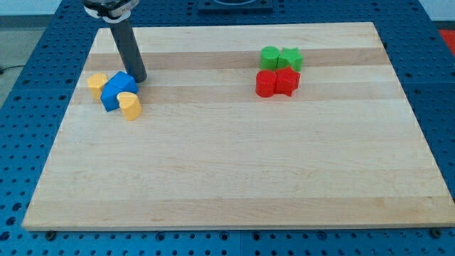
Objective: Move the yellow heart slightly to the left
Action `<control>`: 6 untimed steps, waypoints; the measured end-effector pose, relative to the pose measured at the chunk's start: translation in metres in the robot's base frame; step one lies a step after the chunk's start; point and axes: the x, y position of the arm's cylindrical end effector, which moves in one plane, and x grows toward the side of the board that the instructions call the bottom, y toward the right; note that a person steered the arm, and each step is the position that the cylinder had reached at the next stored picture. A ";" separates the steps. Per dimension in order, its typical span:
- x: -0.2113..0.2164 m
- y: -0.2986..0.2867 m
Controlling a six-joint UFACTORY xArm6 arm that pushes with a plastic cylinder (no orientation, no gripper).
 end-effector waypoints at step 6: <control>0.081 -0.002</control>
